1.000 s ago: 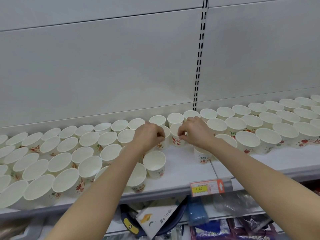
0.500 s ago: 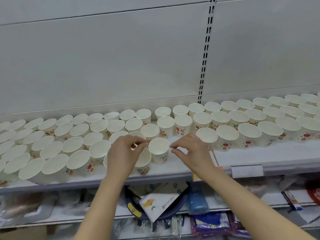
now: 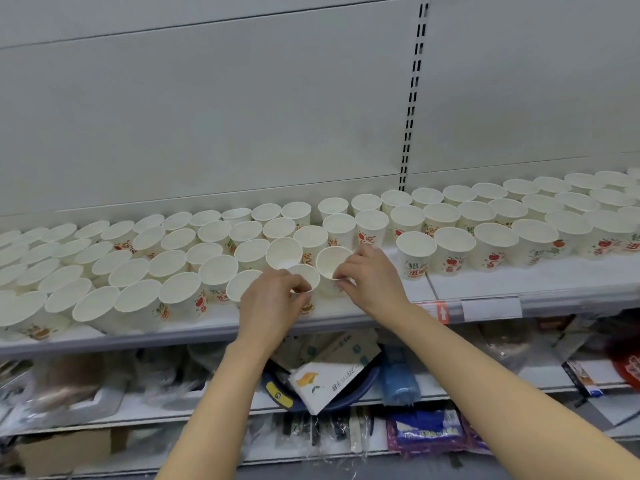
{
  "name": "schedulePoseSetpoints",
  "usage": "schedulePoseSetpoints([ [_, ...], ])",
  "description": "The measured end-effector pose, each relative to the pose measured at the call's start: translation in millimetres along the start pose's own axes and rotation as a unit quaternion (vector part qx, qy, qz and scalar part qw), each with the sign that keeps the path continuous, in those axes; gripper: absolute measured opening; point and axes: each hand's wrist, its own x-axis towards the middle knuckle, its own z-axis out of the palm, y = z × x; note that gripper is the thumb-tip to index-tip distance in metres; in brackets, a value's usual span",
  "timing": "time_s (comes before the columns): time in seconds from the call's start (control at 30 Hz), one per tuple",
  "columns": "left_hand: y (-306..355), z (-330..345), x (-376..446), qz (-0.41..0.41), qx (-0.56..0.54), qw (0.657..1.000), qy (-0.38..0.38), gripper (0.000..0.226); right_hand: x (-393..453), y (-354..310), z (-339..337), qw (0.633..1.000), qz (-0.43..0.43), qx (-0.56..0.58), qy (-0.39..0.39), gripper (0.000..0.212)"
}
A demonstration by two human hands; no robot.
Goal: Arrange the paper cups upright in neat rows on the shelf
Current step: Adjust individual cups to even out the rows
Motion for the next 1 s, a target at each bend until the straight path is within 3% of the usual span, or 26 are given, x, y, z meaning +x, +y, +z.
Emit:
schedulePoseSetpoints([
  [0.2, 11, 13, 14, 0.048, -0.051, 0.997, 0.010, 0.002, -2, 15, -20, 0.997, 0.042, -0.052, 0.041, 0.012],
  [0.5, 28, 35, 49, 0.086, -0.075, 0.993, 0.010, 0.007, 12, 37, -34, 0.990, 0.084, -0.111, -0.031, 0.013],
  [0.73, 34, 50, 53, 0.080, -0.062, 0.995, 0.021, 0.006, 3, 49, -27, 0.992, 0.059, -0.109, -0.028, 0.014],
  [0.9, 36, 47, 54, 0.072, -0.072, 0.995, 0.017, 0.016, 3, 57, -24, 0.995, 0.035, -0.095, 0.016, 0.019],
  [1.0, 23, 37, 48, 0.049, -0.086, 0.994, 0.054, 0.016, 3, 59, -24, 0.995, 0.005, -0.074, 0.070, 0.018],
])
